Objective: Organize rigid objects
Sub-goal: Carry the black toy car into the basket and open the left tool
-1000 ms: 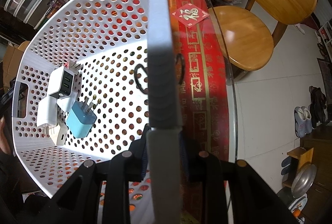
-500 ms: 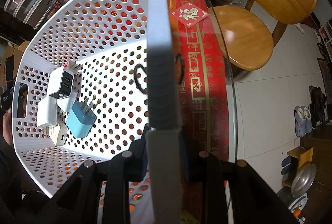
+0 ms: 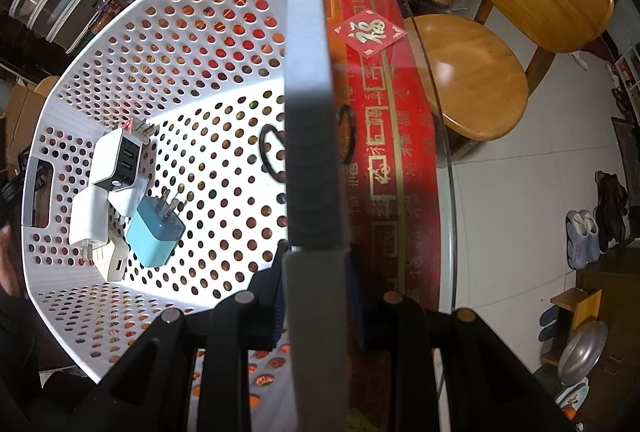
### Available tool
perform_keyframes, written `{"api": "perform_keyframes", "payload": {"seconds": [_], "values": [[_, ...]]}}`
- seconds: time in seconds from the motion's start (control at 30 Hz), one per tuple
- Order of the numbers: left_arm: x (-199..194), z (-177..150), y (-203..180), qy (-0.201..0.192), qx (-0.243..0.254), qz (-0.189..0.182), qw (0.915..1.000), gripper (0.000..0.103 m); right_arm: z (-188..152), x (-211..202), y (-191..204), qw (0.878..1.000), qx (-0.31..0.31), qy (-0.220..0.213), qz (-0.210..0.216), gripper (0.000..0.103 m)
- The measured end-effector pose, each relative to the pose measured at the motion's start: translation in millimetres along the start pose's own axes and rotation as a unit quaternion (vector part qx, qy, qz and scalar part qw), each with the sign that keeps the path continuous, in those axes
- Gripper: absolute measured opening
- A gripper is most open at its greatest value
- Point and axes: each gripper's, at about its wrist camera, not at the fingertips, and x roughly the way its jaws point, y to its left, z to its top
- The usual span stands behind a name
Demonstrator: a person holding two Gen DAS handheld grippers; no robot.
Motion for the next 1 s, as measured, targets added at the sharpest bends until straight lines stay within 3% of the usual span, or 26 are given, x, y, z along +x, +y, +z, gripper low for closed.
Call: {"api": "perform_keyframes", "payload": {"seconds": [0.2, 0.33, 0.43, 0.57, 0.77, 1.0], "values": [[-75, -6, -18, -0.048, 0.036, -0.006, 0.9982, 0.064, -1, 0, 0, 1.000, -0.003, -0.004, 0.003, 0.025], [-126, -8, -57, -0.072, 0.076, -0.036, 0.9938, 0.064, -2, 0, -1, 1.000, -0.005, -0.005, 0.004, 0.025], [-143, -15, -95, -0.068, 0.115, -0.056, 0.9894, 0.064, -2, -1, -1, 1.000, -0.006, -0.006, 0.007, 0.025], [-132, -32, -150, -0.020, 0.170, -0.080, 0.9821, 0.064, -3, -1, -1, 1.000, -0.006, -0.006, 0.007, 0.025], [-103, -51, -201, 0.038, 0.206, -0.097, 0.9730, 0.064, -2, -1, -1, 1.000, -0.006, -0.006, 0.008, 0.025], [-81, -60, -216, 0.067, 0.210, -0.101, 0.9701, 0.064, -2, -2, -2, 1.000, -0.007, -0.005, 0.010, 0.025]]}}
